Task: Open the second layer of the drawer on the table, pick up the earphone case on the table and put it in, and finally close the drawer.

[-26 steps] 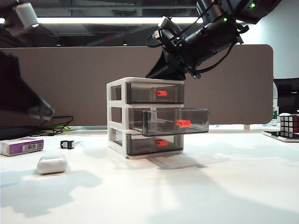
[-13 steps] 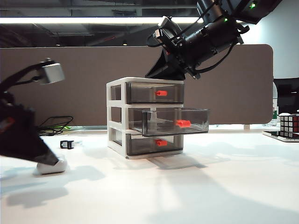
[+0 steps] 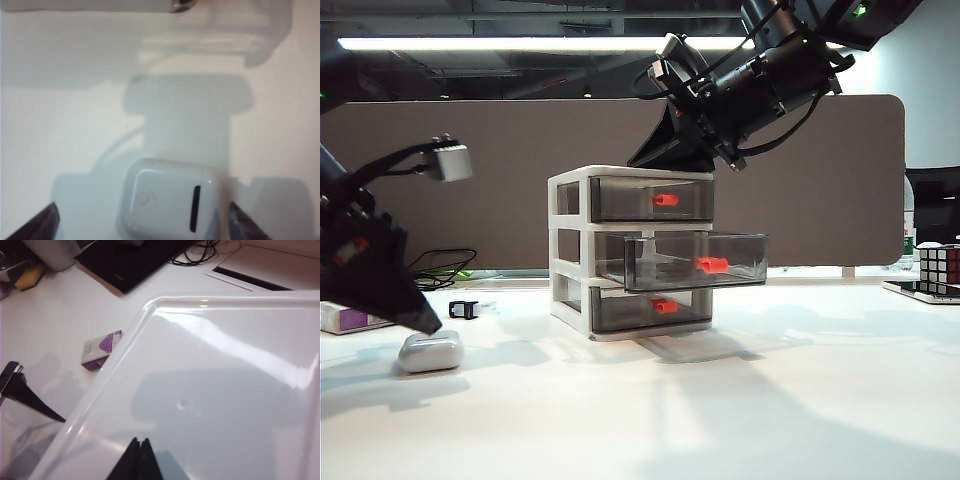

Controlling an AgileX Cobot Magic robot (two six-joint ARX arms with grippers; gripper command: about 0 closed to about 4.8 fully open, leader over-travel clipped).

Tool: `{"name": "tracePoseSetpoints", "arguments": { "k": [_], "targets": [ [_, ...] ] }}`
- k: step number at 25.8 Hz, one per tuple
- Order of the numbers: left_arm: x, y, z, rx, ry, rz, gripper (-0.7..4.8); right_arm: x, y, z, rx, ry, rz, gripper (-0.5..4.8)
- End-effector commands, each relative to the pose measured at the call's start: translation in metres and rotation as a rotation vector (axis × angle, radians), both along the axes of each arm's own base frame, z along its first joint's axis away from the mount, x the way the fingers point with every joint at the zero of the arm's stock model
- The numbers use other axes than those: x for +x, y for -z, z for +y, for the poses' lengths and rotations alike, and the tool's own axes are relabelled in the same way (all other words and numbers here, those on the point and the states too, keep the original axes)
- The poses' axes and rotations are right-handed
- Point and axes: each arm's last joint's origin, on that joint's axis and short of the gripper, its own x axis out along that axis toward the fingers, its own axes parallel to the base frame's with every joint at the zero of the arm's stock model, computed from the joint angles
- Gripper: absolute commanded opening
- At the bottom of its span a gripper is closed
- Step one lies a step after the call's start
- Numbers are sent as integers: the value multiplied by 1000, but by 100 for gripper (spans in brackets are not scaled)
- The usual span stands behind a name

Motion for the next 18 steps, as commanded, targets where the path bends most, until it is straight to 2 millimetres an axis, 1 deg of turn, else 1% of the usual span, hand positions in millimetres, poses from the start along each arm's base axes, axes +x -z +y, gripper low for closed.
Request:
{"name": "tracePoseSetpoints", "arguments": {
  "k": [1,6,18],
  "targets": [
    [3,-4,4,-63,30,19,425,-5,21,0,-53,0,134,-5],
    [2,-2,3,-104,62,50,425,-5,22,0,-53,0,134,-5],
    [8,23,2,-78,71,144,425,-5,22,0,-57,-1,139,-5]
  ]
}}
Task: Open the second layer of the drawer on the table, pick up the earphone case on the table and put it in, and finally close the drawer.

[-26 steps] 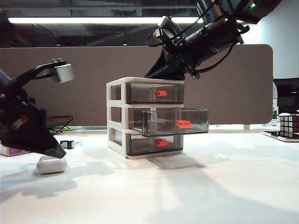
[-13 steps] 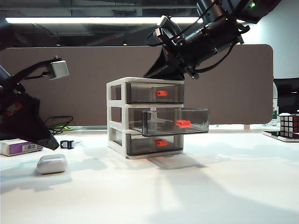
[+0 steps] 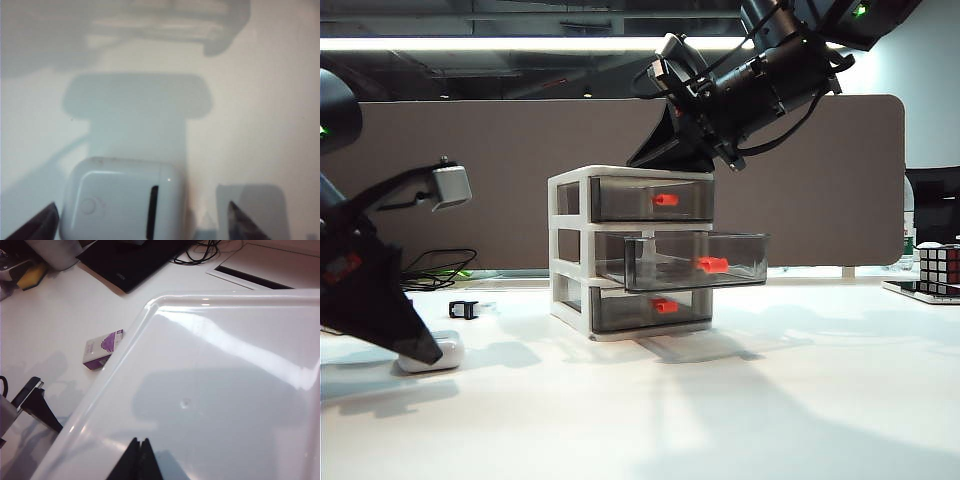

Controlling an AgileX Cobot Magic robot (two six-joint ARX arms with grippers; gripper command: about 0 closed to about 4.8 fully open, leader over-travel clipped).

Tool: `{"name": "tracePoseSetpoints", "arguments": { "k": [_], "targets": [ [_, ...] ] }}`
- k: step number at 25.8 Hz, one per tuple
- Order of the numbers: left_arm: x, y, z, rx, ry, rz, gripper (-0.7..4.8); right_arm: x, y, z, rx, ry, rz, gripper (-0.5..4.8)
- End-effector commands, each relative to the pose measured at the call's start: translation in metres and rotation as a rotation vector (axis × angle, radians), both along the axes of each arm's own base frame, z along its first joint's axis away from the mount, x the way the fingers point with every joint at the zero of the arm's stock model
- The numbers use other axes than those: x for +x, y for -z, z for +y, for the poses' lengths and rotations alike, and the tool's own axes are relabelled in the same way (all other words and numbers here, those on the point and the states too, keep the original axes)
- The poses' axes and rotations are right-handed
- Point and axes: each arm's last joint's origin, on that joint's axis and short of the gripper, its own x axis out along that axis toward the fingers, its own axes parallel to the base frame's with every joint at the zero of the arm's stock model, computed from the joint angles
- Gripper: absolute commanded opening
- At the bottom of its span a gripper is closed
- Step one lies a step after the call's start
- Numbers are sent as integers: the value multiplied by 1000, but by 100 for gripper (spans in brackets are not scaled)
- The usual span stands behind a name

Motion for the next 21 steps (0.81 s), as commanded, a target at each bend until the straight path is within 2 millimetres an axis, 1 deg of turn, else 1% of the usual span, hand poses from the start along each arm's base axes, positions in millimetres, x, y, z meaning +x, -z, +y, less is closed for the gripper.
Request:
{"name": "tracePoseSetpoints", "arguments": {
  "k": [1,6,13,14,16,21],
  "targets": [
    [2,4,0,0,13,3,425,-5,22,0,-57,2,136,-5],
    [6,7,-1,0,20,-16,425,-5,22,0,-58,2,135,-5],
    [8,6,-1,-4,20,-44,424,-5,22,0,-57,2,135,-5],
    [8,6,-2,-5,20,-48,420,-5,22,0,-58,2,135,-5],
    [8,6,-2,-6,20,-52,393,-5,22,0,-57,2,135,-5],
    [9,5,-2,-7,20,-59,391,-5,22,0,-59,1,132,-5]
  ]
}}
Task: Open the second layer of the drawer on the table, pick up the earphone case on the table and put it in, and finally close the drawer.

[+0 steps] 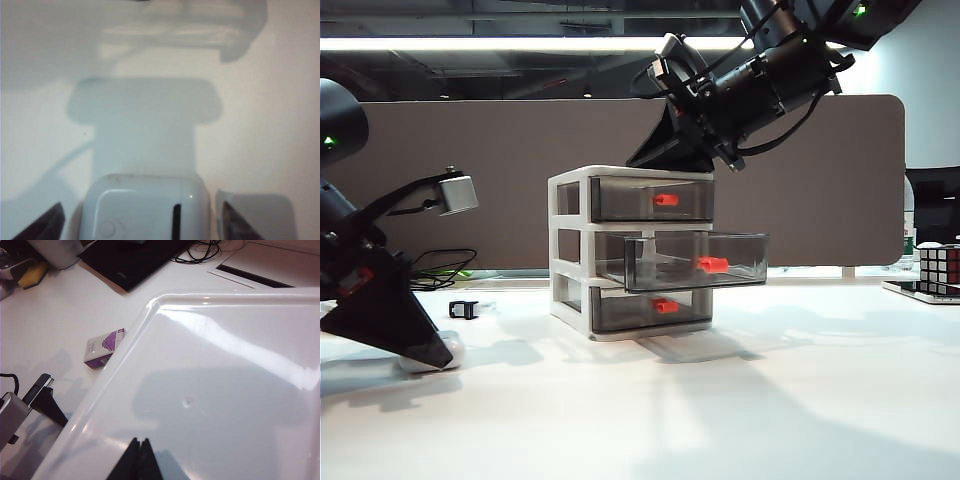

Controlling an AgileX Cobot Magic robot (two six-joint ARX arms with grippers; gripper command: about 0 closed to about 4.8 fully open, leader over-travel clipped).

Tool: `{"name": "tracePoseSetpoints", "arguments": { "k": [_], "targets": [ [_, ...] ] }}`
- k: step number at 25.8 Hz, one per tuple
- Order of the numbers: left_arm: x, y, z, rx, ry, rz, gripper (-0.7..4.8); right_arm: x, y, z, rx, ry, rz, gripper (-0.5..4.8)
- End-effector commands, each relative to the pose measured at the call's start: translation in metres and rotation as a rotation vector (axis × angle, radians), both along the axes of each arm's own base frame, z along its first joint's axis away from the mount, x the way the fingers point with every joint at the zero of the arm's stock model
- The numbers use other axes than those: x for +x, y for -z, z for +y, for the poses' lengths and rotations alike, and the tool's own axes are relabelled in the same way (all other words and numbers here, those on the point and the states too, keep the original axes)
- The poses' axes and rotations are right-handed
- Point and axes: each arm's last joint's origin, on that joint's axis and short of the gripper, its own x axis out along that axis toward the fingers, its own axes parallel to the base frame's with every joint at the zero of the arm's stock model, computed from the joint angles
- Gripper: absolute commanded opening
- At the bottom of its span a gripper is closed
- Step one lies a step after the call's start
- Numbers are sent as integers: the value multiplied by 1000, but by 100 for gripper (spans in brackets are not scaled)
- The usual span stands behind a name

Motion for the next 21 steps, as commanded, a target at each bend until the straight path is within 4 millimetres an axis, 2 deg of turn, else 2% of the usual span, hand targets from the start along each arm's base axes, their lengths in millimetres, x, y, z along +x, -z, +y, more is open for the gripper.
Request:
{"name": "tracePoseSetpoints", "arguments": {
  "k": [1,6,11,20,21],
  "targets": [
    [1,-1,0,-5,5,-15,391,-5,22,0,-56,3,130,-5],
    [1,2,0,-5,2,-4,391,-5,22,0,-55,3,129,-5],
    [3,14,-4,3,11,43,391,-5,22,0,-55,3,128,-5],
    [2,14,-4,7,11,49,389,-5,22,0,-56,3,131,-5],
    [2,14,-4,8,10,50,369,-5,22,0,-56,3,130,-5]
  ]
}}
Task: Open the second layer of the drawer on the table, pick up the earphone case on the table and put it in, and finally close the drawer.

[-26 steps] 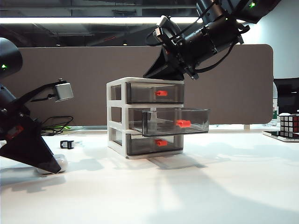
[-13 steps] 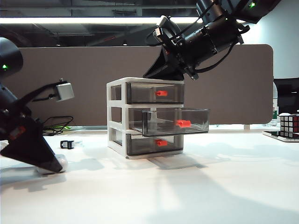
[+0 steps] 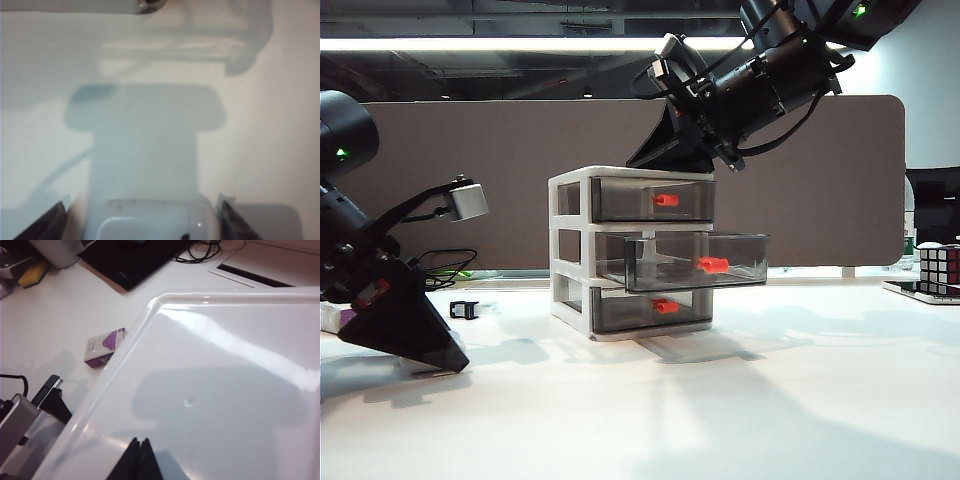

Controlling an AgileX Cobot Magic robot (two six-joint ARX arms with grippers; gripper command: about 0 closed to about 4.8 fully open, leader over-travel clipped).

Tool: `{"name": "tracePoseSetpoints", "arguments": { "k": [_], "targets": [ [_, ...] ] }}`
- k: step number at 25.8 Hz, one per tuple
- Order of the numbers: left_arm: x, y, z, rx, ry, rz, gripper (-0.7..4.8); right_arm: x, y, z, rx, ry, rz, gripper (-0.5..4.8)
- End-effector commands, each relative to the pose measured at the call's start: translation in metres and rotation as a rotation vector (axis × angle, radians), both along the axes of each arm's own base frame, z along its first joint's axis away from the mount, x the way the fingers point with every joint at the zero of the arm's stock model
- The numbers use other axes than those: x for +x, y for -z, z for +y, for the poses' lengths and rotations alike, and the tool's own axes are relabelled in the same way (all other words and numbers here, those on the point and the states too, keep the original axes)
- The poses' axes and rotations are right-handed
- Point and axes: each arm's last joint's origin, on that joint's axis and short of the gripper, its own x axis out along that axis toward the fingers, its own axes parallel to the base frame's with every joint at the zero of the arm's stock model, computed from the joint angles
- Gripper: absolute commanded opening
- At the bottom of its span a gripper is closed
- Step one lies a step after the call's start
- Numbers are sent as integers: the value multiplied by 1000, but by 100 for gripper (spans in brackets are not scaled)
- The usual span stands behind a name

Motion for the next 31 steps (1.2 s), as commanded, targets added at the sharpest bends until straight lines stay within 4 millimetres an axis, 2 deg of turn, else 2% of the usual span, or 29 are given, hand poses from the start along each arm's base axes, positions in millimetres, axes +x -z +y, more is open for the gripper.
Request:
{"name": "tracePoseSetpoints", "arguments": {
  "k": [1,3,4,5,6,10,13,15,17,21,22,27,31],
  "targets": [
    [-4,5,1,29,-12,60,340,-5,22,0,-54,5,132,-5],
    [-5,6,1,42,-19,64,204,-5,22,0,-54,5,132,-5],
    [-5,5,1,41,-19,63,85,-5,22,0,-54,5,132,-5],
    [-5,5,1,41,-19,63,40,-5,22,0,-54,4,132,-5],
    [-5,5,1,41,-19,63,21,-5,22,0,-54,5,132,-5],
    [-5,-2,0,30,-32,57,21,-5,22,0,-54,4,133,-5],
    [-5,-25,-5,38,-27,5,21,-5,22,0,-55,5,133,-5],
    [-12,-60,-21,67,3,-100,21,-5,21,0,-54,5,131,-5],
    [-20,-82,-38,29,52,-166,21,-5,21,0,-53,5,128,-5],
    [-29,-107,-65,1,88,-225,21,-5,21,0,-52,5,129,-5],
    [-33,-115,-78,-1,117,-256,21,-5,21,0,-52,5,131,-5],
    [-41,-132,-107,-79,137,-367,21,-6,23,-1,-58,6,149,-5],
    [-43,-138,-118,-157,129,-394,21,-6,23,-1,-58,5,150,-5]
  ]
}}
